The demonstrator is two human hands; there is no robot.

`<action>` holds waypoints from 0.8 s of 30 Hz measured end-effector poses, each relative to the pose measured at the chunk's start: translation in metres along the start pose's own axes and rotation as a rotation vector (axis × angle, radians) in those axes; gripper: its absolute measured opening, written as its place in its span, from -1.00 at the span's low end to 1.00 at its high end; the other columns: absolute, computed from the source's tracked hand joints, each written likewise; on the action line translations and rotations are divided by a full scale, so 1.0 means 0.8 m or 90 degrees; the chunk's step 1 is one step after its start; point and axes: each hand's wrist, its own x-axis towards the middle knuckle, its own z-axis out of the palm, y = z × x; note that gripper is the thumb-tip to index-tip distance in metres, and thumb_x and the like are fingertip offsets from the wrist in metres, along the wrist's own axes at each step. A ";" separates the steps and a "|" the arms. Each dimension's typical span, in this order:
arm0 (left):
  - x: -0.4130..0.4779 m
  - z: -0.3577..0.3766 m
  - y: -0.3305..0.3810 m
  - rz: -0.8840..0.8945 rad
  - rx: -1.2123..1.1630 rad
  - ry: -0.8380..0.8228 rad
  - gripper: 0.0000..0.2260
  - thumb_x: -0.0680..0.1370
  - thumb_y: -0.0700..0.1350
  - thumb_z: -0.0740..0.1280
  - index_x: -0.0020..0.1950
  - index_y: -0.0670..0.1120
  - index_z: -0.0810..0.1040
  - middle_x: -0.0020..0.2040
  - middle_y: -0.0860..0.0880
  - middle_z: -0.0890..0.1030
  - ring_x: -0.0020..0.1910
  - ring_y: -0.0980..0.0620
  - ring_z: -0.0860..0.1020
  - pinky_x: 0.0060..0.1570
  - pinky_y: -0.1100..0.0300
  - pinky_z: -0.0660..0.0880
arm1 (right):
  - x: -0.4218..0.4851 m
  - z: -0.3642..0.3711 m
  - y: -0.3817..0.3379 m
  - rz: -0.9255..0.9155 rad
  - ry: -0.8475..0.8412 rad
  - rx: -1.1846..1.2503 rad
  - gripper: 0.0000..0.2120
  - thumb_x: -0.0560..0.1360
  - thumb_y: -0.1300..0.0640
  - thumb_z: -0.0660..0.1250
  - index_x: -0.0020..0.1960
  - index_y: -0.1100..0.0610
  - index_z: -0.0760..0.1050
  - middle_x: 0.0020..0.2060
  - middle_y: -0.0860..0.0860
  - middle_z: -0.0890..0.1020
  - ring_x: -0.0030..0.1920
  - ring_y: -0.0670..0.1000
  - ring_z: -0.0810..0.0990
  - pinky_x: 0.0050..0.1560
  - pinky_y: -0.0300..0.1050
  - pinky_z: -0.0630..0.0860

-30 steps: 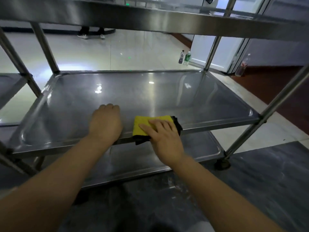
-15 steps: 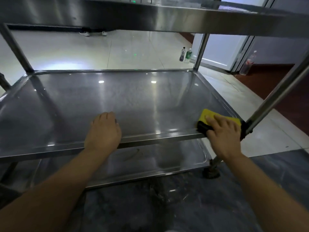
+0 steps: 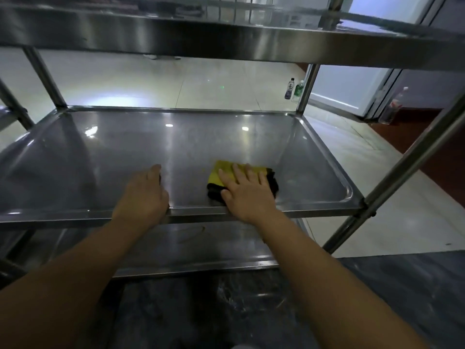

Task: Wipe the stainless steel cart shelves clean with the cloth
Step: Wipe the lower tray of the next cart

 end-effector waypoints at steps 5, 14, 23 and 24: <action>-0.004 -0.004 0.008 0.009 0.022 0.016 -0.58 0.54 -0.19 0.22 0.37 -0.33 0.35 0.14 -0.38 0.50 0.11 -0.33 0.44 0.13 -0.10 0.36 | -0.023 -0.018 0.156 0.175 -0.028 -0.018 -0.48 0.64 -0.10 -0.06 0.56 -0.12 -0.11 0.56 0.04 -0.04 0.53 0.14 -0.05 0.46 0.18 -0.08; 0.002 0.004 -0.001 0.032 0.044 0.035 -0.60 0.49 -0.20 0.19 0.29 -0.35 0.43 0.05 -0.34 0.56 -0.01 -0.30 0.52 0.04 -0.11 0.44 | -0.008 -0.027 0.145 0.251 -0.080 0.026 -0.46 0.63 -0.13 -0.04 0.55 -0.13 -0.13 0.56 0.05 -0.11 0.54 0.16 -0.12 0.47 0.15 -0.15; 0.004 0.004 -0.005 0.031 0.020 0.024 -0.51 0.45 -0.20 0.23 0.37 -0.35 0.35 0.03 -0.35 0.55 -0.02 -0.32 0.52 0.00 -0.12 0.44 | 0.072 -0.005 -0.084 -0.088 -0.078 0.050 -0.45 0.62 -0.14 0.01 0.54 -0.20 -0.12 0.56 0.00 -0.14 0.54 0.11 -0.19 0.47 0.13 -0.26; 0.004 0.003 -0.003 0.019 0.012 0.014 -0.49 0.48 -0.21 0.24 0.41 -0.33 0.30 0.09 -0.34 0.54 0.04 -0.30 0.51 0.06 -0.11 0.41 | 0.082 -0.005 -0.082 -0.093 -0.079 0.052 -0.45 0.62 -0.15 0.02 0.54 -0.20 -0.11 0.56 -0.02 -0.14 0.54 0.09 -0.19 0.47 0.11 -0.26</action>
